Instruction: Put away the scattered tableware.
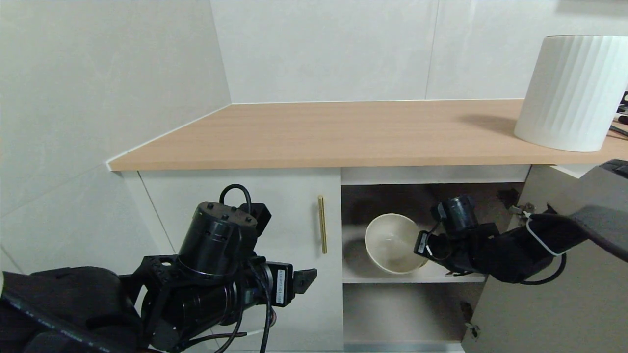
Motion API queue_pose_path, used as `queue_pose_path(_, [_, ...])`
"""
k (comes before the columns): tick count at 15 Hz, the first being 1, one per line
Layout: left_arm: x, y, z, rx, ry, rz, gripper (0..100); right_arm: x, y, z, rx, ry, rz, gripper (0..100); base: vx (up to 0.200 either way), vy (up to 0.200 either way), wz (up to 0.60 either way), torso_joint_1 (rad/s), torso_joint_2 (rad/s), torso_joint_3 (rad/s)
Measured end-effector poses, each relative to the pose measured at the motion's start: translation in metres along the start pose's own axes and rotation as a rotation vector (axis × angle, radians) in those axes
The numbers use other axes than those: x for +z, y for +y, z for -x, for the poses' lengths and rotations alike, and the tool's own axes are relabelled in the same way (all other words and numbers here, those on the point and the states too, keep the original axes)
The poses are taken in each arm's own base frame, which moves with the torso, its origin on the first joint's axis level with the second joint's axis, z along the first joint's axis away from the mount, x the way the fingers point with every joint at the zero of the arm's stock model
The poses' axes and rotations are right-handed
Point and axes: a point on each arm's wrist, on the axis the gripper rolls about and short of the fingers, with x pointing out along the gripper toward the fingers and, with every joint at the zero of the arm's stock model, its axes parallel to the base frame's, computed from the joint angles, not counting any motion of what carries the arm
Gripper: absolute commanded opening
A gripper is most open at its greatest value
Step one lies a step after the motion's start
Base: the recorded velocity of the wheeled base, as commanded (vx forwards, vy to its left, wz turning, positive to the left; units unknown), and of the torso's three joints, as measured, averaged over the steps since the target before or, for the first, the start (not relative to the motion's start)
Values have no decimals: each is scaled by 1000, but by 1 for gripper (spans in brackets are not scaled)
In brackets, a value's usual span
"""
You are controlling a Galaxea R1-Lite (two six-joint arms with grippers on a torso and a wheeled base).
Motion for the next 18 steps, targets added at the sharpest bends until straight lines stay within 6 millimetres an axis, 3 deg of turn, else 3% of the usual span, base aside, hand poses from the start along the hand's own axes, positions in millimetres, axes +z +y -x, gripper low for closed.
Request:
queue_pose_path(6, [-1, 0, 0, 1, 2, 0, 100, 19, -26, -33, -77, -43, -61, 0, 0, 0, 0, 0, 0, 0])
queue_pose_path(12, [-1, 0, 0, 1, 2, 0, 100, 15, -30, -55, -123, -52, -59, 0, 0, 0, 0, 0, 0, 0])
queue_pose_path(17, [-1, 0, 0, 1, 2, 0, 100, 13, -30, -59, -126, -48, -54, 0, 0, 0, 0, 0, 0, 0])
queue_pose_path(18, [-1, 0, 0, 1, 2, 0, 100, 13, -30, -60, -127, -46, -53, 100, 0, 0, 0, 0, 0, 0])
